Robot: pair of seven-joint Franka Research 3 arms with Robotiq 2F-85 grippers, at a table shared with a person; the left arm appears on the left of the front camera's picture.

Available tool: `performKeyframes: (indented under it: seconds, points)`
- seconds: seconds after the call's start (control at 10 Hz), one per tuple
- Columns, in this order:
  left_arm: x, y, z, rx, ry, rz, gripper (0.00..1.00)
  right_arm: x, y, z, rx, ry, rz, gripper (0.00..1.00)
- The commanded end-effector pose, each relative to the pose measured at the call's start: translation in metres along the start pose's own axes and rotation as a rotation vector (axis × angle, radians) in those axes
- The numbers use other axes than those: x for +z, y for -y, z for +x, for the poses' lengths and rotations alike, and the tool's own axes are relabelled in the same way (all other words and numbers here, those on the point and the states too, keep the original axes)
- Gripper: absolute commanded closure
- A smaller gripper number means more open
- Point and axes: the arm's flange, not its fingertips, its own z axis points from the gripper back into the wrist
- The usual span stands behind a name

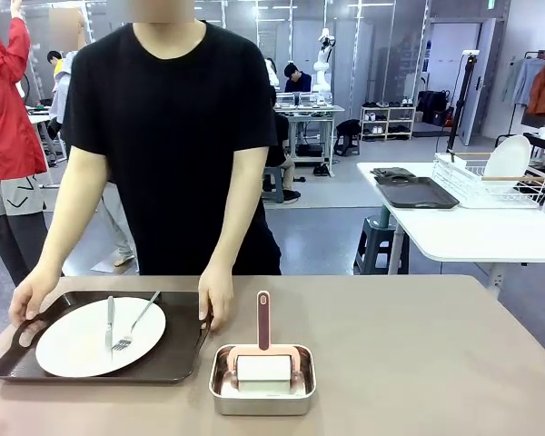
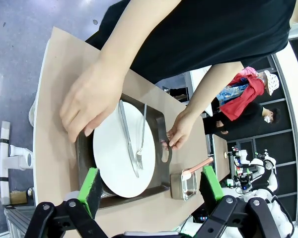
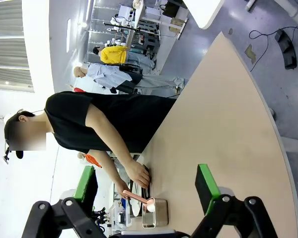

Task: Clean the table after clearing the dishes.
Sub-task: When the right (or left) Handle tray is removed, use the right hand (or left hand) to clean the right (or left) side of the table with the Lint Roller.

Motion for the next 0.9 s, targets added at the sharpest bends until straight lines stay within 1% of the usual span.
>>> performKeyframes:
  seconds: [0.0,0.4,0.5,0.6,0.7,0.8]
  points:
    - [0.004,0.0,0.0,-0.001,-0.002,-0.011,0.0,0.001,0.001,-0.003,0.02,0.0,0.013,0.0]
    - [0.0,0.0,0.0,0.0,0.0,0.0,0.0,0.001,0.001,-0.003,0.02,0.0,0.013,0.0]
    - [0.0,0.022,0.02,-0.115,-0.005,0.112,0.0,0.001,0.001,-0.003,0.02,0.0,0.013,0.0]
    - [-0.008,0.068,0.047,-0.276,-0.033,0.128,0.0,0.001,0.001,-0.003,0.02,0.0,0.013,0.0]
    - [-0.024,0.119,0.067,-0.425,-0.081,0.17,0.0,0.001,0.001,-0.003,0.02,0.0,0.013,0.0]
    - [-0.048,0.176,0.081,-0.564,-0.11,0.236,0.0,0.001,0.001,-0.003,0.02,0.0,0.013,0.0]
